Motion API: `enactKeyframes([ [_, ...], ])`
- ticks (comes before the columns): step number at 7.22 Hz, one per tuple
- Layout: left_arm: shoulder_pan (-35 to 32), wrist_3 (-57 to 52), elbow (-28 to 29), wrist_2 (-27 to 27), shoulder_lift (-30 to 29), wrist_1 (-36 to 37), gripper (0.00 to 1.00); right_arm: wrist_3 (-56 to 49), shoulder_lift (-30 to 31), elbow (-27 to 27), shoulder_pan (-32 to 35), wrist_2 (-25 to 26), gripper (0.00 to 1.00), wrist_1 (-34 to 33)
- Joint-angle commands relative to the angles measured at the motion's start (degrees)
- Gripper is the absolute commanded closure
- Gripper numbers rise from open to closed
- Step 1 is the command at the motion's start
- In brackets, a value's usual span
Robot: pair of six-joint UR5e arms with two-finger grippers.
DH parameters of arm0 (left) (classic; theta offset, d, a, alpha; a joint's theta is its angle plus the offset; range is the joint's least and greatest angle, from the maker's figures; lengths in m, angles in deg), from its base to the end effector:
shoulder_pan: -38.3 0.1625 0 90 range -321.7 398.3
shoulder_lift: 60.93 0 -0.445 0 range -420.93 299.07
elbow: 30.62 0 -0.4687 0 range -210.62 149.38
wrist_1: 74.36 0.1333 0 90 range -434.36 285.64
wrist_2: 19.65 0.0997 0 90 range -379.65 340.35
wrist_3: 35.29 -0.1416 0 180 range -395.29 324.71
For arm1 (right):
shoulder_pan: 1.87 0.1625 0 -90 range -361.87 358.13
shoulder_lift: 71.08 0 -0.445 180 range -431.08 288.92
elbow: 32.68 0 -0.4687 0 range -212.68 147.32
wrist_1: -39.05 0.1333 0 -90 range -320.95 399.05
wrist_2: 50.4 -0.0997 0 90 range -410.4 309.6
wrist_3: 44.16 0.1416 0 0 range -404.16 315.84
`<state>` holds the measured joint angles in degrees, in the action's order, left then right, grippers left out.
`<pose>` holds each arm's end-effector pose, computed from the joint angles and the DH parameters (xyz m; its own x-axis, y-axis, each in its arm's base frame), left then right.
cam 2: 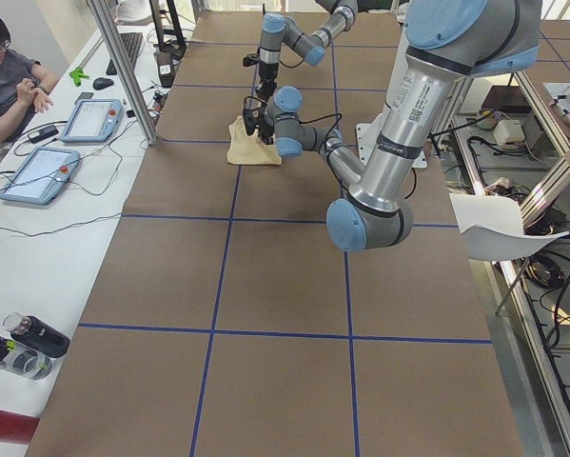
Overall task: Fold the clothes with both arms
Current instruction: 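Lift the near edge and fold it over toward the far edge with both grippers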
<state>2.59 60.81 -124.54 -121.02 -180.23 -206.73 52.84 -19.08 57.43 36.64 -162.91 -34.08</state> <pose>0.5630 -0.5345 0.2318 0.1566 -0.2409 -0.9578 0.4363 0.8869 -0.1517 -0.5823 -0.5644 0.2173 0.4055 0.4665 0.7861 -0.3821 0.8677 -0.3179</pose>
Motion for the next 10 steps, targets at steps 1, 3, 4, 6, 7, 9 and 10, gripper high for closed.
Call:
enactKeyframes([
  [1, -0.68, -0.39, 7.13, -0.06, -3.90, -2.34, 1.00, -0.84, -4.45, -6.51, 1.04, 0.89, 1.00, 0.09],
  [3, -0.59, -0.22, 11.64, 0.12, -4.53, -5.78, 1.00, -0.93, -4.54, -7.31, 1.48, 0.89, 1.00, 0.09],
  [4, -0.59, -0.22, 12.00, 0.21, -4.62, -5.70, 1.00, -0.93, -4.63, -7.84, 1.48, 1.76, 1.00, 0.09],
  [6, -0.85, -0.13, 12.27, 0.30, -4.80, -5.79, 1.00, -0.93, -4.72, -8.46, 1.48, 1.95, 1.00, 0.09],
  [7, -0.85, -0.13, 12.70, 0.30, -4.97, -5.79, 1.00, -0.93, -4.89, -8.55, 1.48, 1.95, 1.00, 0.09],
  [9, -0.94, -0.04, 15.51, 0.56, -7.34, -5.79, 1.00, -0.93, -7.16, -11.08, 1.66, 1.95, 1.00, 0.09],
  [10, -1.11, -0.04, 15.61, 0.56, -7.35, -5.79, 1.00, -0.93, -7.53, -12.49, 1.66, 1.95, 1.00, 0.44],
])
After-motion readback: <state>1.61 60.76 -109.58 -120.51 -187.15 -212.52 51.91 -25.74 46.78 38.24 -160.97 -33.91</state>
